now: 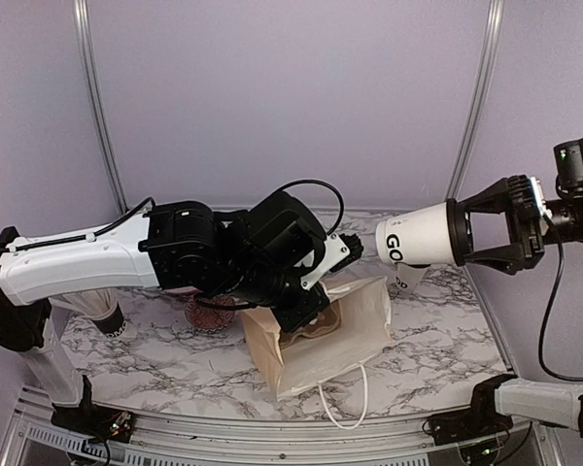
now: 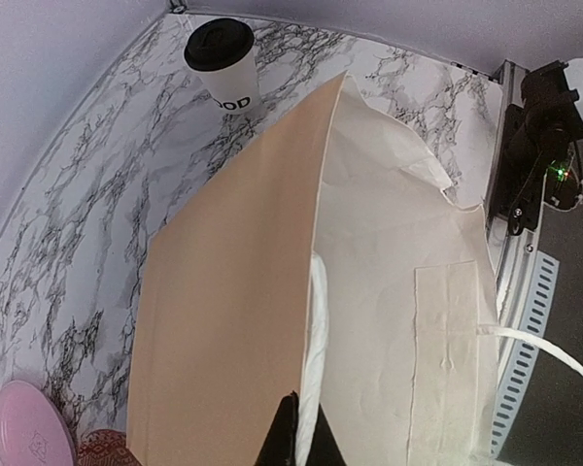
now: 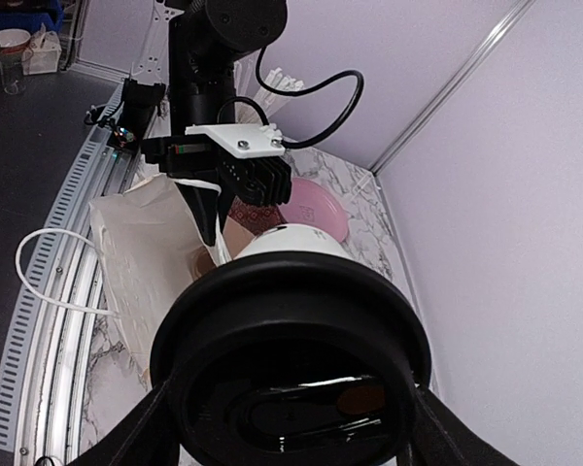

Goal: Pack the takeout coffee

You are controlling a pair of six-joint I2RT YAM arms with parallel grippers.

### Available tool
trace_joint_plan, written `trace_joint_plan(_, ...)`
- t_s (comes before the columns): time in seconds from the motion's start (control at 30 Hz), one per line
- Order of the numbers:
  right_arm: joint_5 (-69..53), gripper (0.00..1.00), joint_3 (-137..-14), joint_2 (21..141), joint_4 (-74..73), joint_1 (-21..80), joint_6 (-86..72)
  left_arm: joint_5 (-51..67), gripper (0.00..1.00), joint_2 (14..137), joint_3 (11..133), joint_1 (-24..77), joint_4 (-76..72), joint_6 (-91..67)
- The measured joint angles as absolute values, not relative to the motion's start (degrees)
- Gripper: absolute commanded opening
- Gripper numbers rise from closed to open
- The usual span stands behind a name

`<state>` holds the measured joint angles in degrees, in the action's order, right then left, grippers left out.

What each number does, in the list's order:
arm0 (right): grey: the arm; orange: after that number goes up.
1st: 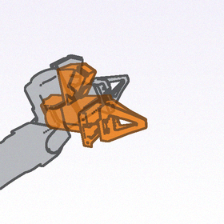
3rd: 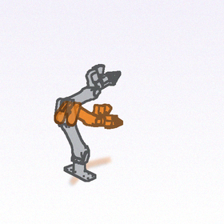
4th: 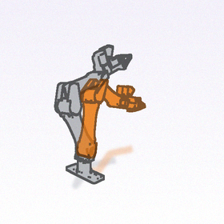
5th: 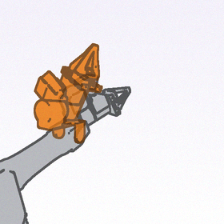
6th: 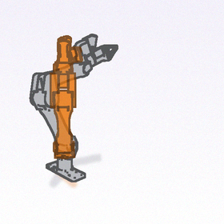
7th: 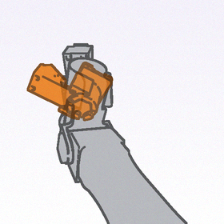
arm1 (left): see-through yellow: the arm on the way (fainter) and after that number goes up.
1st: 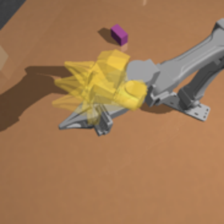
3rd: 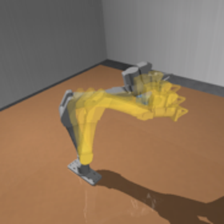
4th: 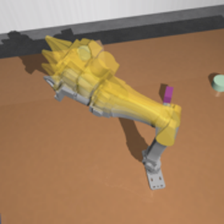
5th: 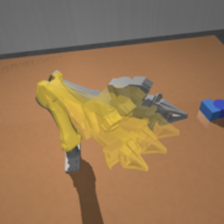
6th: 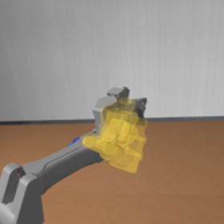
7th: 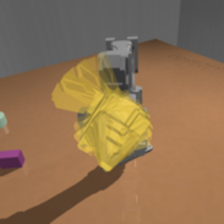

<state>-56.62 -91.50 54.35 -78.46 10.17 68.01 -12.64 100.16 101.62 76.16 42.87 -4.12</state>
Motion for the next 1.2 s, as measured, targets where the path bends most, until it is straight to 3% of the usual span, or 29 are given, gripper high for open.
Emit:
trace_joint_plan(0.23, -56.16, 0.47, -92.16, 63.68, -76.29, 20.78, 65.82, -10.46, 0.0, 100.27, 102.39, 73.67, 42.68, -4.47)
trace_joint_plan(0.53, -36.67, 0.42, -91.64, 65.8, -74.54, 47.22, 62.57, -5.28, 0.0, 100.6, 103.44, 71.09, 42.72, -4.95)
trace_joint_plan(1.2, 4.08, 0.38, -86.96, 74.91, -70.3, 67.51, 56.9, 3.22, 0.0, 105.36, 110.87, 69.93, 44.86, -6.87)
